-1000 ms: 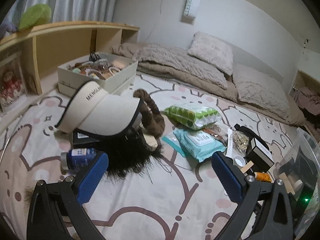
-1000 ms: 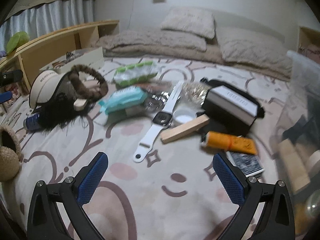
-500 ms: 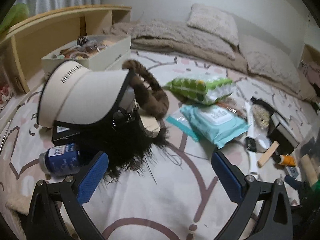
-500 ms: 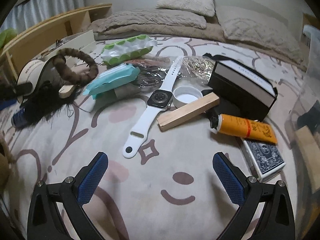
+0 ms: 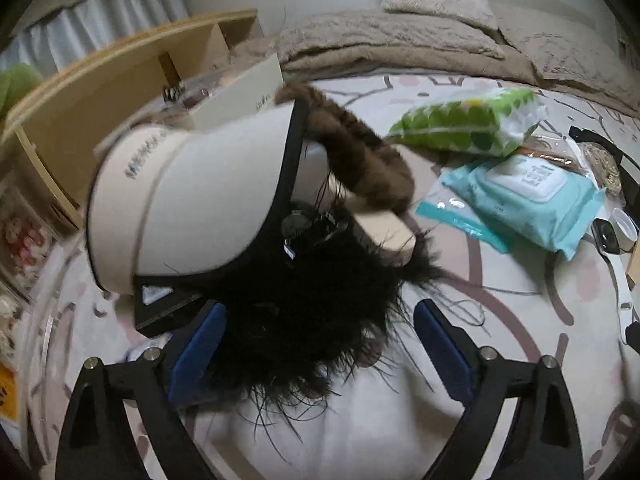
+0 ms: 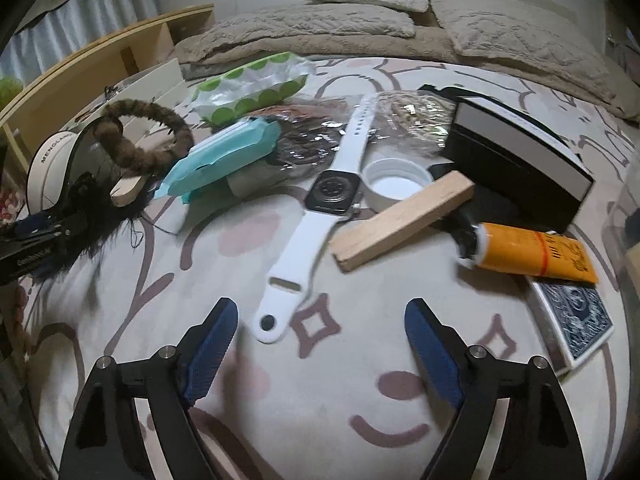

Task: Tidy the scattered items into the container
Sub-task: 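Close the left gripper on the black feather clip while the right gripper grasps the white smartwatch, then lift the feather clip with the left gripper while the right gripper lifts the smartwatch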

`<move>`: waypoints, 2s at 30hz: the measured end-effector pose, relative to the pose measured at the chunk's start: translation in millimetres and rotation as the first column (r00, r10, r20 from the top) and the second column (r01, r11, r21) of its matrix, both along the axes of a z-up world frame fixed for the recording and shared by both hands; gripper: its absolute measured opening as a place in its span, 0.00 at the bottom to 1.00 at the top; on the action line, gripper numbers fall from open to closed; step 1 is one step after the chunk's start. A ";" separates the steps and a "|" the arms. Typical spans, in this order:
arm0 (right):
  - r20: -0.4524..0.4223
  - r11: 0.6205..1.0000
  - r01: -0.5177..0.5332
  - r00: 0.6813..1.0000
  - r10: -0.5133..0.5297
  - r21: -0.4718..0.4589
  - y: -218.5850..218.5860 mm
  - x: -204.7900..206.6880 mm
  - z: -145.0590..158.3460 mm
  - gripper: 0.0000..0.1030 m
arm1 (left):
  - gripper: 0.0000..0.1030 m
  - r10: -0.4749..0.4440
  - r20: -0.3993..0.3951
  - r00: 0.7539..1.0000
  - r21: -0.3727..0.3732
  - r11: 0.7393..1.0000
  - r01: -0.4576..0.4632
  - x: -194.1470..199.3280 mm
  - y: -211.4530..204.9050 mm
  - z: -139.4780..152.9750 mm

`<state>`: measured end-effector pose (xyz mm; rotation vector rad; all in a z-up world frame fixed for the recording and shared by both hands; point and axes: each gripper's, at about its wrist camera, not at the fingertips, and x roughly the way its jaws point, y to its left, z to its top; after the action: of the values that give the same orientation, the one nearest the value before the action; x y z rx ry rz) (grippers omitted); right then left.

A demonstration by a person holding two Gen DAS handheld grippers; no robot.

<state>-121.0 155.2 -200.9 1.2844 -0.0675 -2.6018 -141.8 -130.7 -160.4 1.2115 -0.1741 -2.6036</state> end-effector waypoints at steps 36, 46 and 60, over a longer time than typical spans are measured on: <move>-0.013 0.999 -0.052 0.999 0.052 -0.016 8.2 47.4 25.9 0.24 | 0.10 -0.140 0.010 0.990 0.304 0.944 0.131 56.5 28.4 15.8; 0.016 0.991 -0.130 0.991 0.130 0.039 7.8 80.3 29.8 0.24 | 0.02 -0.258 0.000 0.966 0.289 0.925 0.247 95.1 64.5 21.2; 0.095 0.990 -0.136 0.986 0.140 -0.044 36.1 129.6 28.1 0.24 | 0.76 -0.151 -0.049 0.987 0.188 0.969 0.157 95.1 56.2 22.6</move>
<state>8.6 191.4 -172.9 1.3528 -0.0427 -2.4101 -46.8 -74.5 -137.8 1.2601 -0.0107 -2.8293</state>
